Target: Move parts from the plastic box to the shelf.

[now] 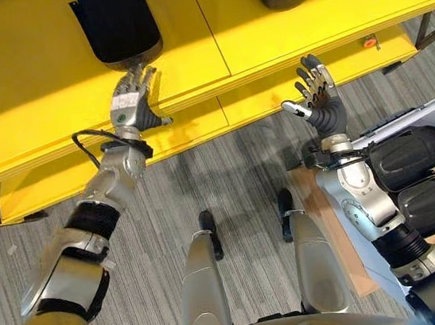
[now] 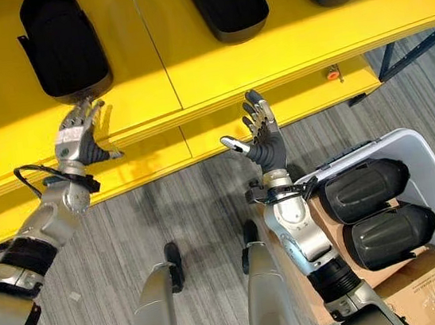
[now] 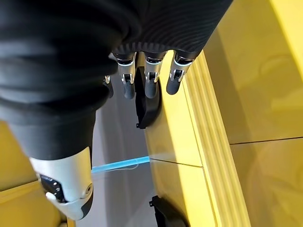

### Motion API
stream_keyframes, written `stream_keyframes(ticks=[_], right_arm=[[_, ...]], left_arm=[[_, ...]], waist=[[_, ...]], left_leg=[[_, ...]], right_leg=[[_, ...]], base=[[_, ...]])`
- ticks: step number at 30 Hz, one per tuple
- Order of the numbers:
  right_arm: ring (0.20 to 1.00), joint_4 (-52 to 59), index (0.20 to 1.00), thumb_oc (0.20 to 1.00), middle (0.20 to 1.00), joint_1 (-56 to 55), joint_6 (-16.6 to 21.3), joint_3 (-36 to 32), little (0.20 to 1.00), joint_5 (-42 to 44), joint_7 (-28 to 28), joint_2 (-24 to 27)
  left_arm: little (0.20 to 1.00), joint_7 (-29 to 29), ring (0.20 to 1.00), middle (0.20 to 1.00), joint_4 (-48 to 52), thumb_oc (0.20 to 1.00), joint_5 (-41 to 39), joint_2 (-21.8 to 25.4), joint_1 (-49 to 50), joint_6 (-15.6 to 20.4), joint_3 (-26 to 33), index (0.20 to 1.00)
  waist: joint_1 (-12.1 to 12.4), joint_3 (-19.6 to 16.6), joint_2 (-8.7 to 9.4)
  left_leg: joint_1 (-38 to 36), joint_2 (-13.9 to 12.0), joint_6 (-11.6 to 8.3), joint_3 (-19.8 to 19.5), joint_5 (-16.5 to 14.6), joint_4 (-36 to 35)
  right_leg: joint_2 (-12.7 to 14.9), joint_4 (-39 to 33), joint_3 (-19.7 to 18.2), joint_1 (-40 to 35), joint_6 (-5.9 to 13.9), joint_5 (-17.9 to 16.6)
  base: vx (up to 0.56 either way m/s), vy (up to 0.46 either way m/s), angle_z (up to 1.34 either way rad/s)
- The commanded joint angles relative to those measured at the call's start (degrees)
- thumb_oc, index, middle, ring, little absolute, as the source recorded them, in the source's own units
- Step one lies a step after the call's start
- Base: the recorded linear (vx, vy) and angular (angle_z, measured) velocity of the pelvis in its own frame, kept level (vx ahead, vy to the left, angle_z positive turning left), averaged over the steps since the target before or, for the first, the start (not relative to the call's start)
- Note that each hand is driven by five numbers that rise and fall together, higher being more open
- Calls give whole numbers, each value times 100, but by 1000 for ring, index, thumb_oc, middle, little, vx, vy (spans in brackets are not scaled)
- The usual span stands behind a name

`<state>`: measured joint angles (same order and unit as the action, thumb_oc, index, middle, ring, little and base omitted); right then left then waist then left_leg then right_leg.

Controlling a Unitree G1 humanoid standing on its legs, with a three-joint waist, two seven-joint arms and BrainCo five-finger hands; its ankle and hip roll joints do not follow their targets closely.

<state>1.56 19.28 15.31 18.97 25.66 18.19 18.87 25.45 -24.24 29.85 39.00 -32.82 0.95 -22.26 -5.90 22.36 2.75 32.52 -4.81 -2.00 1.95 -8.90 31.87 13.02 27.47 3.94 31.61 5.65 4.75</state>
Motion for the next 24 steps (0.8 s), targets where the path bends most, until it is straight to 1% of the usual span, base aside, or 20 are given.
stream_keyframes(ticks=[1,3,4,8,9,12,14,19,23,24], right_arm=[[1000,737,1000,1000,1000,-138,346,-172,1000,-93,-17,4],[1000,721,1000,1000,1000,-71,328,-152,1000,-60,-52,-44],[1000,720,1000,1000,1000,-72,328,-148,1000,-60,-52,-45],[1000,727,1000,1000,1000,9,327,-89,1000,-21,-138,-57],[1000,726,1000,1000,1000,17,335,-84,1000,-20,-155,-48],[1000,695,1000,1000,1000,21,392,-30,1000,-4,-192,-50],[1000,681,1000,1000,1000,-30,397,17,1000,45,-240,-43],[1000,603,1000,1000,1000,-258,311,-45,1000,127,-371,33],[1000,542,1000,1000,1000,-426,170,-168,1000,58,-466,77],[1000,524,1000,1000,1000,-473,142,-200,1000,39,-495,98]], left_arm=[[1000,114,1000,1000,531,1000,-120,27,336,337,284,1000],[1000,-38,1000,1000,786,1000,-486,-80,876,640,388,1000],[1000,-40,1000,1000,792,1000,-487,-77,884,639,394,1000],[1000,-354,1000,1000,960,1000,-1368,-236,1545,1041,557,1000],[1000,-378,1000,1000,986,1000,-1559,-257,1696,1093,615,1000],[1000,-469,1000,1000,1208,1000,-2449,-358,2270,1354,860,1000],[1000,-635,1000,1000,1310,1000,-3152,-493,2657,1526,1015,1000],[1000,-1076,1000,1000,1728,1000,-4139,-675,3365,1662,1360,1000],[1000,-1450,1000,1000,2046,1000,-4898,-883,3800,1681,1598,1000],[1000,-1475,1000,1000,2099,1000,-4847,-872,3869,1693,1659,1000]], waist=[[158,-238,-46],[225,-247,-63],[222,-247,-62],[303,-260,-71],[327,-268,-77],[392,-295,-72],[454,-319,-68],[538,-483,-61],[626,-665,-43],[634,-694,-39]], left_leg=[[-184,-176,-121,-24,-101,-91],[-230,-162,-112,-50,-80,-122],[-233,-162,-112,-51,-80,-124],[-351,-128,-96,-80,-25,-218],[-391,-124,-94,-84,-8,-265],[-552,-72,-75,-131,120,-500],[-698,-48,-66,-170,155,-634],[-1106,67,-29,-242,349,-1173],[-1449,197,28,-224,375,-1463],[-1512,218,50,-207,354,-1485]], right_leg=[[224,-159,84,-469,144,55],[219,-208,98,-540,138,47],[219,-210,100,-543,138,46],[221,-299,143,-717,146,11],[222,-340,157,-766,151,3],[240,-561,239,-968,174,-99],[258,-724,315,-1180,183,-145],[303,-1283,509,-1673,225,-342],[372,-1848,671,-2126,297,-547],[396,-1919,680,-2206,306,-577]], base=[[0,0,0],[0,0,0],[0,0,0],[-2,1,3],[1,10,8],[2,3,10],[24,9,12],[43,24,22],[51,76,12],[31,100,4]])
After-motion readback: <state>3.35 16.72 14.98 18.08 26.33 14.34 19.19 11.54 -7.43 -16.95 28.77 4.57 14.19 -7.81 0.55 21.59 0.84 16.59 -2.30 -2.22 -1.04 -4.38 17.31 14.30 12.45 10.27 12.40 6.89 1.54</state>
